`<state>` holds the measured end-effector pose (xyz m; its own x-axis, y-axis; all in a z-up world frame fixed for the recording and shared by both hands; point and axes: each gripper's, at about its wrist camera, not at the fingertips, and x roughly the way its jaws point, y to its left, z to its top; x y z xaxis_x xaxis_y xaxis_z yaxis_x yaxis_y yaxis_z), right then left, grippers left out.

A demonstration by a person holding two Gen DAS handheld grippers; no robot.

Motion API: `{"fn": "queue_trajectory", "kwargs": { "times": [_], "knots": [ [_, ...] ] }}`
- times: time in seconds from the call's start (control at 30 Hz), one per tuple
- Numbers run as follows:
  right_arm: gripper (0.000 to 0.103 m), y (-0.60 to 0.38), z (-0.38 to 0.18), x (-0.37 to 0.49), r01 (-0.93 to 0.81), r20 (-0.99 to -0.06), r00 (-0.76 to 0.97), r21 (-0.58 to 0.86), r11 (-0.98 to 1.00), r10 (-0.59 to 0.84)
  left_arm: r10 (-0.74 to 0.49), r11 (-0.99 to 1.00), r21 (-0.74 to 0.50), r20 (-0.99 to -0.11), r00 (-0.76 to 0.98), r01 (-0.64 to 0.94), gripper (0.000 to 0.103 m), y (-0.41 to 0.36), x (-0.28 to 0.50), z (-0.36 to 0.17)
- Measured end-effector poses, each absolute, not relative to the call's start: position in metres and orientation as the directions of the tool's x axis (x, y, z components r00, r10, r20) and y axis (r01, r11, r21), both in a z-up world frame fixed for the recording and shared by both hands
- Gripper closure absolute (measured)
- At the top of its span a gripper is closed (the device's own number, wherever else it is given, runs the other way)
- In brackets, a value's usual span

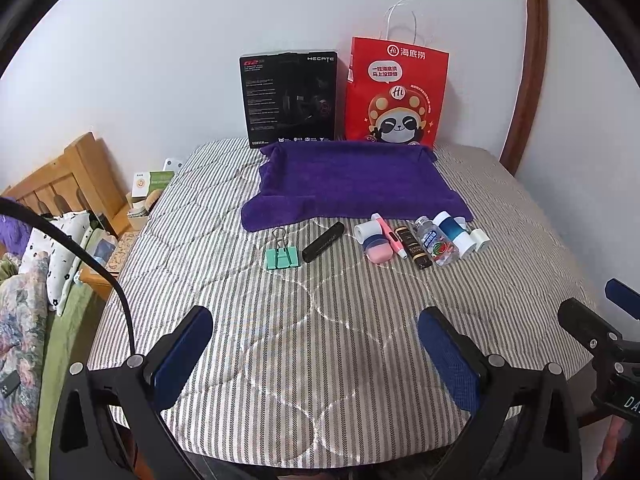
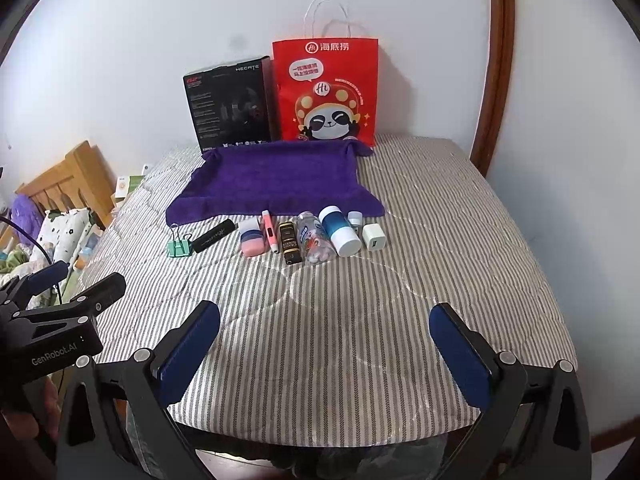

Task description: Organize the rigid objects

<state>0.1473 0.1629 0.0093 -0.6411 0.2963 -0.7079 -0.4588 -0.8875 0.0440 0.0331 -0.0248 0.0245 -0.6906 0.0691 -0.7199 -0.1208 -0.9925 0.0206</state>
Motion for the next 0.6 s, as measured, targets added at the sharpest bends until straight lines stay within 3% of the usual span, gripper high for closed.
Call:
{"fn": "queue_trajectory", "kwargs": {
  "times": [0.17, 0.2, 0.27, 0.6],
  "knots": [
    [0.0, 0.1625, 0.0111, 0.1486, -0.461, -0.705, -0.643, 0.044, -0.886, 0.299, 0.075, -0.992, 0.019, -0.717, -0.694, -0.127, 0.0, -0.0244, 0.0354, 0.0264],
    [0.0, 0.1624, 0.0115, 0.149, -0.462, -0.705, -0.643, 0.044, -0.886, 0.3, 0.156, -0.971, 0.017, -0.716, -0.68, -0.24, 0.0, -0.0242, 0.0361, 0.0265],
    [0.0, 0.1618, 0.0126, 0.1496, -0.463, -0.704, -0.643, 0.043, -0.885, 0.302, 0.173, -0.964, 0.017, -0.716, -0.676, -0.265, 0.0, -0.0238, 0.0371, 0.0268],
    [0.0, 0.1621, 0.0146, 0.1543, -0.466, -0.701, -0.645, 0.043, -0.884, 0.306, 0.204, -0.952, 0.014, -0.713, -0.671, -0.305, 0.0, -0.0239, 0.0381, 0.0291]
  ]
}}
